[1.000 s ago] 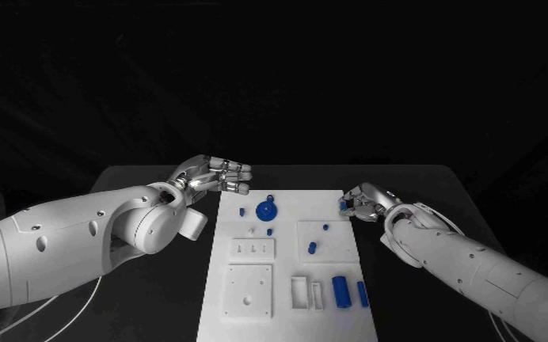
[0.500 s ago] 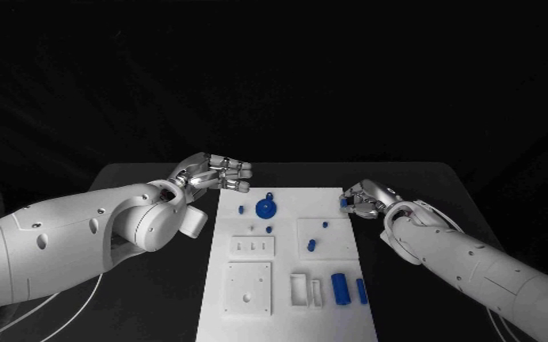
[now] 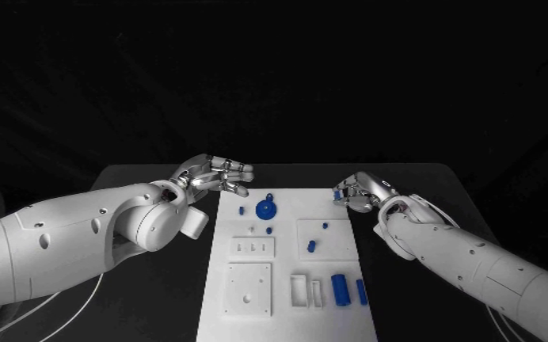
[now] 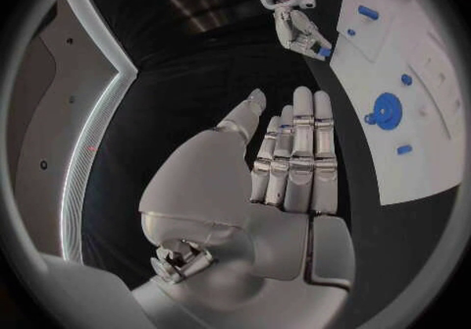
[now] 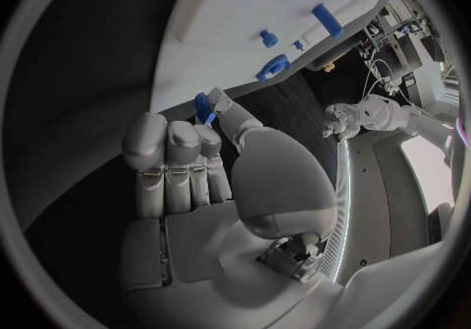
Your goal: Assemble the parts on the task board
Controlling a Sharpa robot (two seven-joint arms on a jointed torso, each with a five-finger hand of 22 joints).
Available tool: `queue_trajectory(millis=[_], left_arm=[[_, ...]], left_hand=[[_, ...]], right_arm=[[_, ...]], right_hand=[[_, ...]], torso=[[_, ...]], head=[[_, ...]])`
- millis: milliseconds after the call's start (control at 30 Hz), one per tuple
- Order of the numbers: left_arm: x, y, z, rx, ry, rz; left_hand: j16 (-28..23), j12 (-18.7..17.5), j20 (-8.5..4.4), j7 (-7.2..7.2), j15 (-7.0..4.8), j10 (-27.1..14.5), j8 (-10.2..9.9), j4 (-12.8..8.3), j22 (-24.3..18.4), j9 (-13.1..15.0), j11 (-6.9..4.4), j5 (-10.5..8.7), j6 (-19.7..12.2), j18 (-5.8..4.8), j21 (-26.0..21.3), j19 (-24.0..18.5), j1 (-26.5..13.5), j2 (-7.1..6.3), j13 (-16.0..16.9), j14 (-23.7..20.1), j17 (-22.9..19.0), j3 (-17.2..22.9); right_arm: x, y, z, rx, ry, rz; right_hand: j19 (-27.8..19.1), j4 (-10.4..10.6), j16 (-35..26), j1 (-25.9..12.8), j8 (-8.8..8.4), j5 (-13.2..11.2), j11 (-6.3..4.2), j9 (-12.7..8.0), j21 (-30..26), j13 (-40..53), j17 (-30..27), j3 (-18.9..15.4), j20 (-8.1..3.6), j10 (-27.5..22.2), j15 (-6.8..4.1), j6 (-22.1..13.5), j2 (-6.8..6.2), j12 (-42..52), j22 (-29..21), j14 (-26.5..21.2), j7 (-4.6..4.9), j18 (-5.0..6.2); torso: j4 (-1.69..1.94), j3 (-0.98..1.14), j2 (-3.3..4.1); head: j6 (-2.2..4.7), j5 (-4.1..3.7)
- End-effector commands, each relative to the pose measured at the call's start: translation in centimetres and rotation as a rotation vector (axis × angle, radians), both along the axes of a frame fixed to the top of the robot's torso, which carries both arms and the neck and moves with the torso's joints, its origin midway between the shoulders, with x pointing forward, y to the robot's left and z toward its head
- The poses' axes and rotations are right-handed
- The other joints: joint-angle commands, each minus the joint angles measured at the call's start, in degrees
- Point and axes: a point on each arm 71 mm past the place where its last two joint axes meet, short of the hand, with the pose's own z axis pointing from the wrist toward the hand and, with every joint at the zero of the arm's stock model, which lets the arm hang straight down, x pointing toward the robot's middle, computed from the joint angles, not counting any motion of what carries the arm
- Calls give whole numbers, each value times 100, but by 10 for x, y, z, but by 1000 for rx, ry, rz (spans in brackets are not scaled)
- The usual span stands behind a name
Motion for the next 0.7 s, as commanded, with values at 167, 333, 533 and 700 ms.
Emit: queue_trajectory(millis=[167,333,533,700], left_arm=[[8,-7,-10,124,104,8],[15,-14,-15,232,123,47],[21,-27,-24,320,164,49],[26,-37,-32,370,194,42]], left_hand=[[1829,-15,-372,-163,-339,907,14,229,638,10,-324,-118,349,-187,964,266,-210,11,17,149,1105,-165],[2804,-16,-472,-235,-431,1163,0,346,1099,6,-414,-125,504,-202,1564,97,-168,39,16,-173,1670,-165],[2983,33,-479,-271,-453,1388,17,543,1219,13,-460,-268,530,-191,1699,40,-385,-73,44,-126,1692,-372],[2865,26,-427,-253,-386,1318,16,803,1208,14,-403,-313,511,-219,1618,-110,-611,-155,43,-304,1573,-633]], right_arm=[[-7,32,22,-19,-51,48],[-15,59,34,0,-54,118],[-26,89,41,-2,-57,164],[-34,112,41,-5,-52,193]], right_hand=[[23,22,21,6,17,-29,-42,5,51,9,19,-16,-16,12,-19,46,-72,18,647,35,-8,-13],[26,49,11,-19,19,55,-42,6,80,16,23,-73,-10,9,-15,31,-97,20,653,35,-8,-16],[32,81,18,-38,17,49,-46,5,85,29,43,-144,-11,17,-15,38,-103,32,653,44,-15,-15],[35,83,16,-27,18,36,-49,6,83,33,45,-153,-12,23,-17,49,-111,37,652,47,-18,-13]], torso=[[-96,6,-181],[-151,17,-284],[-197,12,-404],[-196,14,-452]], head=[[35,94],[60,185],[7,263],[-28,322]])
